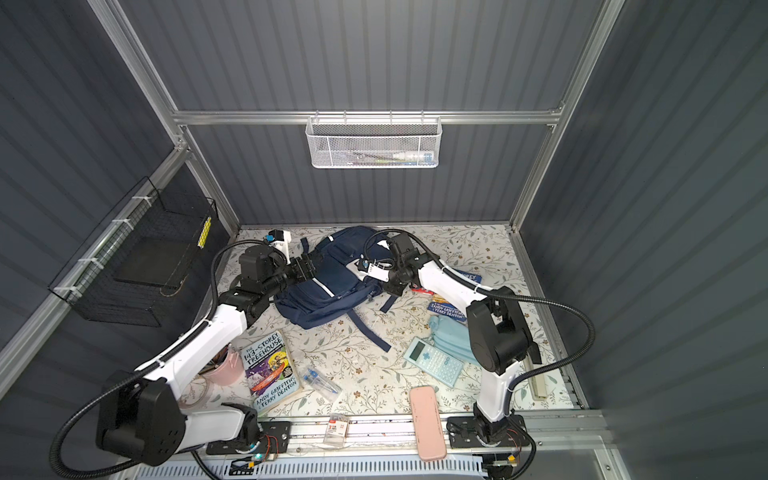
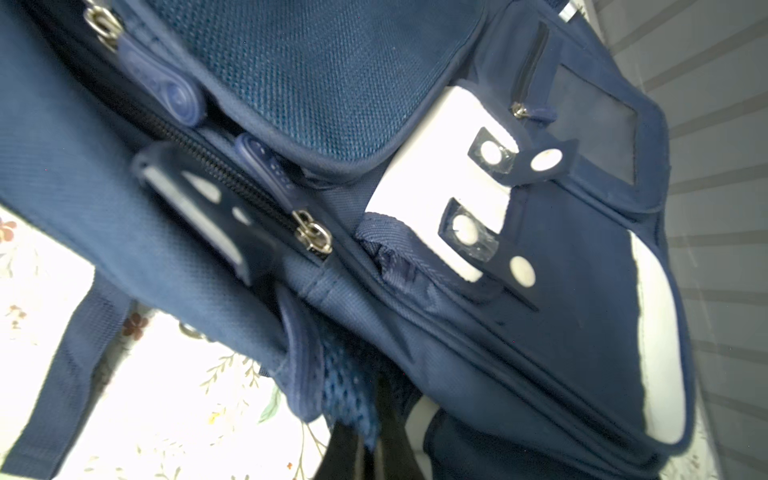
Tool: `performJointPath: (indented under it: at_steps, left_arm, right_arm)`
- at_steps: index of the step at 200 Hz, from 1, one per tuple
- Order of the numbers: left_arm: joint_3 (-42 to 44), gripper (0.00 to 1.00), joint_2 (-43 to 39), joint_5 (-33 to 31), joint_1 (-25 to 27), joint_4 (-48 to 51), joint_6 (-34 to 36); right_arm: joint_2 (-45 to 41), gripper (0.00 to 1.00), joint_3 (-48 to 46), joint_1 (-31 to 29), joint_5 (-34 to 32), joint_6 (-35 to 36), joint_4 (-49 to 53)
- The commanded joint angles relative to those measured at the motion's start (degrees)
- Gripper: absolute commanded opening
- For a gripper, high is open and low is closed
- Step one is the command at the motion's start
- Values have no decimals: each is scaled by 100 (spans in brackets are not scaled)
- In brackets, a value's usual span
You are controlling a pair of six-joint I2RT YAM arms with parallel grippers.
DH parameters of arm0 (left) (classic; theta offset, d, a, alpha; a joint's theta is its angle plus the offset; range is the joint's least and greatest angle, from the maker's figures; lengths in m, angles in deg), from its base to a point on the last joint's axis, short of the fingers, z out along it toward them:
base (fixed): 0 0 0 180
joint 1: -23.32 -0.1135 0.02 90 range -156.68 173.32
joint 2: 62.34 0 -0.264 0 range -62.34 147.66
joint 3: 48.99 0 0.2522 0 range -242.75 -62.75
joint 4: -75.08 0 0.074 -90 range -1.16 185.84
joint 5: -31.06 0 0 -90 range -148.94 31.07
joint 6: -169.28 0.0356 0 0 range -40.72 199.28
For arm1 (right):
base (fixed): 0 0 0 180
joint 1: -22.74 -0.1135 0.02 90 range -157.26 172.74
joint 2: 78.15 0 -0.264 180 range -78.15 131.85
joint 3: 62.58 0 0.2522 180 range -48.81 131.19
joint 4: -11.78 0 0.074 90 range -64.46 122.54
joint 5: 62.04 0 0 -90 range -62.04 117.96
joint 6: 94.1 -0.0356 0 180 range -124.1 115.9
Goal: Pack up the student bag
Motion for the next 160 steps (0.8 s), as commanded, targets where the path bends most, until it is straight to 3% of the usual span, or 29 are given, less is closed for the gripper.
performJointPath:
  at_steps: [1, 35, 60, 95, 115, 137, 160]
  left_arm:
    - [684, 74, -183, -11, 796, -528, -655]
    - [1860, 73, -510, -2146, 2451, -1567, -1203]
    - [2145, 73, -155, -3026, 3175, -2198, -1157]
    - [2557, 73, 905, -3489, 3244, -4017, -1456]
    - [2710, 59, 1702, -3716, 3253, -5300, -1581]
    - [2804, 62, 2525, -3751, 3254, -6924, -1493]
    - [2468, 67, 2824, -3579, 3259, -6793, -1478]
  right_arm:
    - [-187, 0, 183, 10, 380, -468, 92]
    - [-262, 0, 264, 14, 416, -506, 210]
    - [-286, 0, 260, 22, 678, -541, 240]
    - [-351, 0, 144, 21, 786, -546, 242]
    - [-418, 0, 61, 30, 931, -563, 238]
    - [-479, 0, -16, 29, 1019, -613, 205]
    - [-491, 0, -57, 28, 1096, -647, 237]
